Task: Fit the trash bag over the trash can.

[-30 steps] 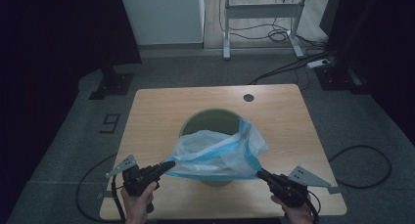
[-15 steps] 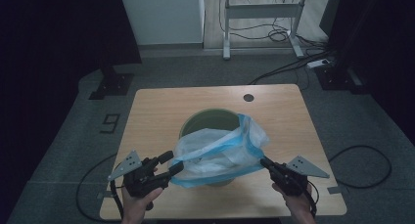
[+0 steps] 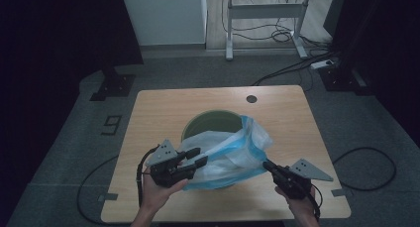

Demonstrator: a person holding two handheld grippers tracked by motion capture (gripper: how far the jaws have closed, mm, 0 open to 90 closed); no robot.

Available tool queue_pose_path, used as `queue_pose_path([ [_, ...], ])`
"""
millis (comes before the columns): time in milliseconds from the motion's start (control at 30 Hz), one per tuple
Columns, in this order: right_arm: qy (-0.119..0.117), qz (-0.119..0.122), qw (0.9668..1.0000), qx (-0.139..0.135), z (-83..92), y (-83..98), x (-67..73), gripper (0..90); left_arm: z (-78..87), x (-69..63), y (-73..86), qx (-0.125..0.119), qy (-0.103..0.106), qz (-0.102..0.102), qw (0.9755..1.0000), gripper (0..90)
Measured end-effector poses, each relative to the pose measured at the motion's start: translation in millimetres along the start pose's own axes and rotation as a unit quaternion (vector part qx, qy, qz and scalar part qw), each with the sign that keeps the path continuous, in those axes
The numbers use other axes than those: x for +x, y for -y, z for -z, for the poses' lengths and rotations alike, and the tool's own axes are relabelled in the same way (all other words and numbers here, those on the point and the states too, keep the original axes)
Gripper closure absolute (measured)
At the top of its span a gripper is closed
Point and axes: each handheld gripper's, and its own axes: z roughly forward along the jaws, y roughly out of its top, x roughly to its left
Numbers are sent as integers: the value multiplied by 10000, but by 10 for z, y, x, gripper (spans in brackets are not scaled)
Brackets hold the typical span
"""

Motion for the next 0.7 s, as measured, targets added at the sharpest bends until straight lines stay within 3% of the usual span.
queue_pose_path([
  [33,-15,12,10000,9,11,9,5,878,0,0,0,0,0,0,10000,749],
  [133,-8,220,9997,-78,80,2,68,614,-10,45,6,-116,-13,160,9998,833],
  [200,18,302,9993,-200,170,-72,131,507,-11,67,8,-185,-58,231,9995,862],
  [333,-71,447,9980,-430,349,-321,273,397,-1,83,1,-317,-132,323,9989,888],
  [500,-412,556,9955,-641,364,-646,421,348,3,71,-13,-385,-187,329,9985,891],
  [633,-456,584,9954,-604,279,-793,471,371,24,73,-33,-444,-176,339,9983,892],
  [700,-459,614,9962,-412,136,-894,474,569,40,86,-39,-493,-190,364,9979,893],
])
